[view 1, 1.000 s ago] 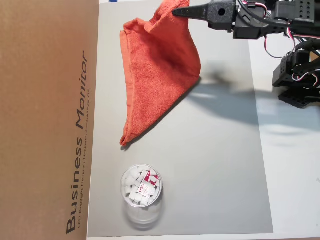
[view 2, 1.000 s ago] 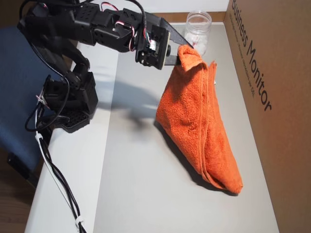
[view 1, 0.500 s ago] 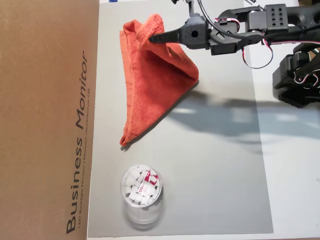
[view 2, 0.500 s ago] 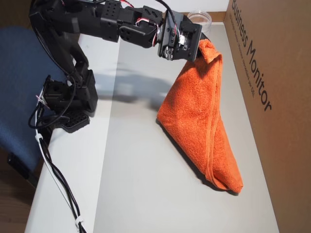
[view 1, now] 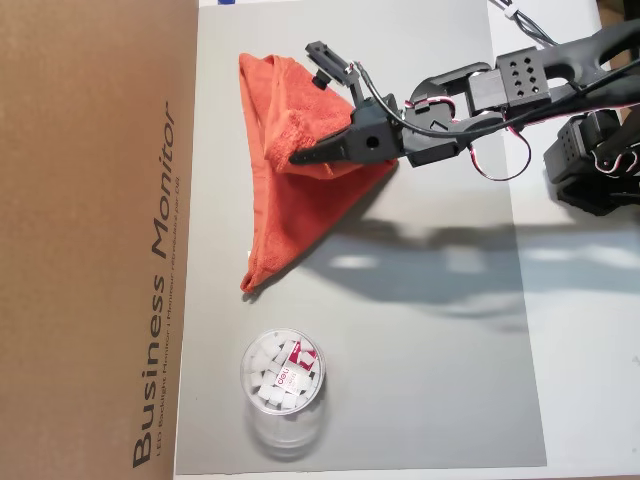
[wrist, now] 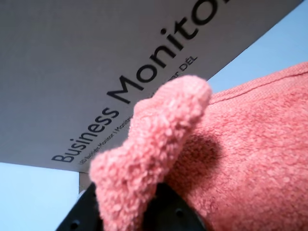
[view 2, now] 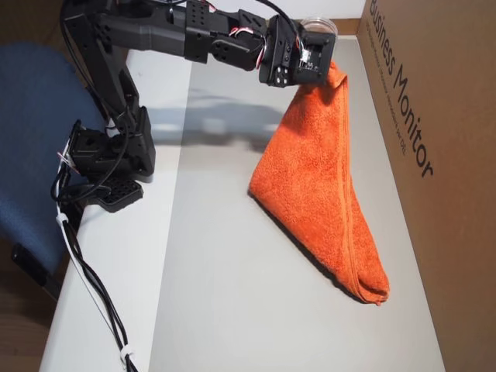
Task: Fold the blanket.
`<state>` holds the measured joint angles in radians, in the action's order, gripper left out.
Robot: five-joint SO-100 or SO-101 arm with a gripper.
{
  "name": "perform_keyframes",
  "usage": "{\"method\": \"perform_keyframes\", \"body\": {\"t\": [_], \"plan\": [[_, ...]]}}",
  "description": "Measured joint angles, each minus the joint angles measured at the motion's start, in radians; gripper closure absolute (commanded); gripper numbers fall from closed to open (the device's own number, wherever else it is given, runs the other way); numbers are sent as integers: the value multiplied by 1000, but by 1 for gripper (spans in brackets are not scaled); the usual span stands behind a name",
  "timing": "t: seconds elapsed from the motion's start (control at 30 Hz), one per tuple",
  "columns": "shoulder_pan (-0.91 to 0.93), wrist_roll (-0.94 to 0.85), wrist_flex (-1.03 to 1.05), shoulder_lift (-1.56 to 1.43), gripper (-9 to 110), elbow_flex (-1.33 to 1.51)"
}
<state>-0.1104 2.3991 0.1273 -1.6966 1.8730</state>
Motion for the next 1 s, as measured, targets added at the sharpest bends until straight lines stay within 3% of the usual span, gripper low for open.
{"method": "perform_keyframes", "body": {"t": [1.0], "plan": [[-67,-66,0,476,102,-267]]}}
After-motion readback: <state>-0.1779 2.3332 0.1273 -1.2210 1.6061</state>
